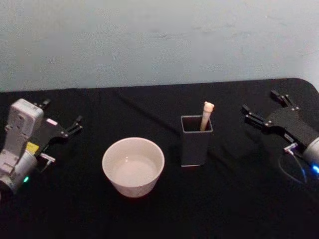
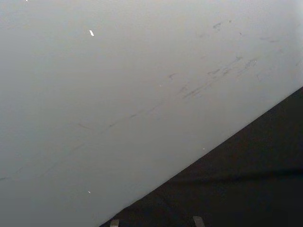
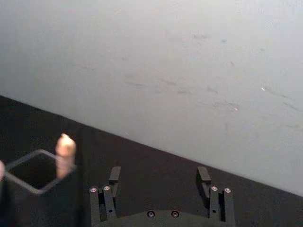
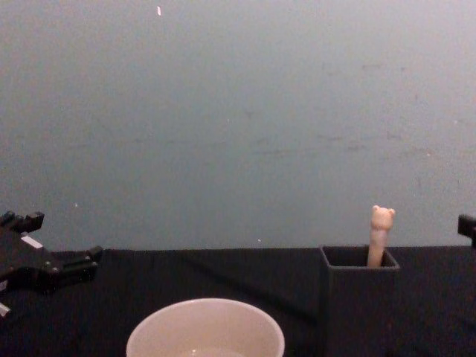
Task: Pick up the stirring spoon with one hand, stir inside the cup, then place it back in its original position.
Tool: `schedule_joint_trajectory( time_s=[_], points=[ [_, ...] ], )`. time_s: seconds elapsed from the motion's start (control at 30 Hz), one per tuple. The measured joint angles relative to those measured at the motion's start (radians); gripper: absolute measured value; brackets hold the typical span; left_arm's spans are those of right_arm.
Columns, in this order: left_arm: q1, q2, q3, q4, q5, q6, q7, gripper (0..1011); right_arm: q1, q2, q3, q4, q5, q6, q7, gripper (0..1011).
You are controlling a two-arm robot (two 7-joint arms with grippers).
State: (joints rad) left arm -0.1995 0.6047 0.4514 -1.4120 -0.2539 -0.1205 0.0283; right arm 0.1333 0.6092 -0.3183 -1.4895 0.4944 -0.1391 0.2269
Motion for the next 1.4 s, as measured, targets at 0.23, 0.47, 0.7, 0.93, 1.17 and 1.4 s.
schedule_joint_trajectory(
  time_s=[0.23,0.47,0.7,0.93,1.17,1.4],
  points=[
    [0.0,0.0,0.0,0.0,0.0,0.0,0.0,1001,-0.066,0.033,0.036,-0.082,0.063,-0.001,0.09,1000],
    [0.0,0.0,0.0,0.0,0.0,0.0,0.0,1001,-0.1,0.04,0.039,-0.124,0.077,0.006,0.157,1000],
    [0.0,0.0,0.0,0.0,0.0,0.0,0.0,1001,-0.091,0.021,0.023,-0.124,0.071,0.026,0.196,1000],
    [0.0,0.0,0.0,0.0,0.0,0.0,0.0,1001,-0.053,-0.017,0.001,-0.099,0.047,0.054,0.225,1000],
    [0.0,0.0,0.0,0.0,0.0,0.0,0.0,1001,-0.011,-0.054,-0.016,-0.063,0.017,0.079,0.237,1002],
    [0.0,0.0,0.0,0.0,0.0,0.0,0.0,1001,0.034,-0.092,-0.027,-0.018,-0.009,0.103,0.247,1000]
  ],
)
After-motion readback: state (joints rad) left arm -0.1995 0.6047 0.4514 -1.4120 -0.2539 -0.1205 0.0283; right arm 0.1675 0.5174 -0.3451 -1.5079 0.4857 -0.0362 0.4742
